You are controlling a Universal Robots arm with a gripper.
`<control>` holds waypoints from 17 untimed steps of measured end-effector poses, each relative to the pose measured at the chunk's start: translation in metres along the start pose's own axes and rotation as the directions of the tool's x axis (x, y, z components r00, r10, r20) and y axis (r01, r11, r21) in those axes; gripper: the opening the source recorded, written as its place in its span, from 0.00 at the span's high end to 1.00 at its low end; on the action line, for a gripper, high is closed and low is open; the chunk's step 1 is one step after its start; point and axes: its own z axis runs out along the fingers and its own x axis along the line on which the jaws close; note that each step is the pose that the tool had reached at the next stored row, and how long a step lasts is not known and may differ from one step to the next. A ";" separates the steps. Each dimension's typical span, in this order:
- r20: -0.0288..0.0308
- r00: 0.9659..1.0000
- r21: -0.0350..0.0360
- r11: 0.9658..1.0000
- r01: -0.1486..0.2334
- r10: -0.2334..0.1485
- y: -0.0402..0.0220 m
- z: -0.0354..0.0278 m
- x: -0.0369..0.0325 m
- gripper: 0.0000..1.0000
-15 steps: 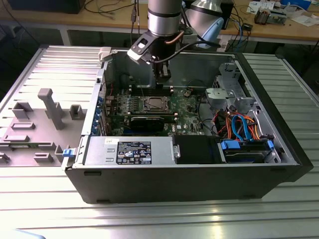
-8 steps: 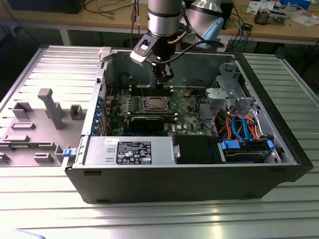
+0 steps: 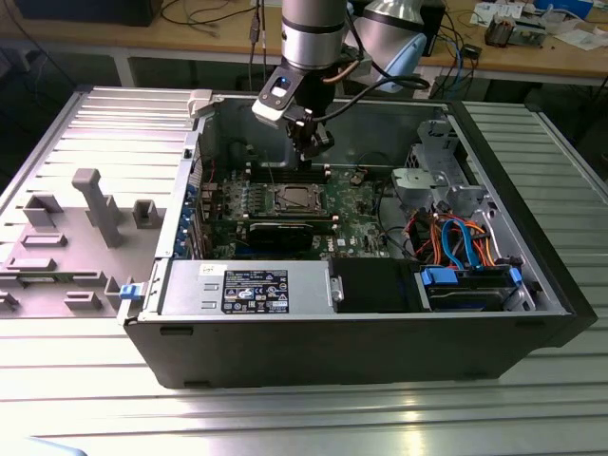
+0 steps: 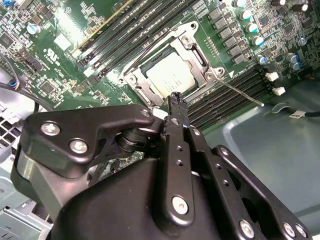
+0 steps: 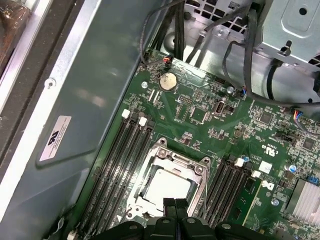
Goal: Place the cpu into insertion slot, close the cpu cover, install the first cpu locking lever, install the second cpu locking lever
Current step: 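Install the first cpu locking lever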
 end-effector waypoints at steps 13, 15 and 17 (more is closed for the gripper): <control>0.000 0.989 -0.002 0.989 0.151 -0.151 0.0000 0.0000 0.0000 0.89; 0.000 0.982 -0.003 0.982 0.189 -0.189 0.0000 0.0000 0.0000 0.89; 0.000 0.975 -0.004 0.975 0.222 -0.222 0.0000 0.0000 0.0000 0.89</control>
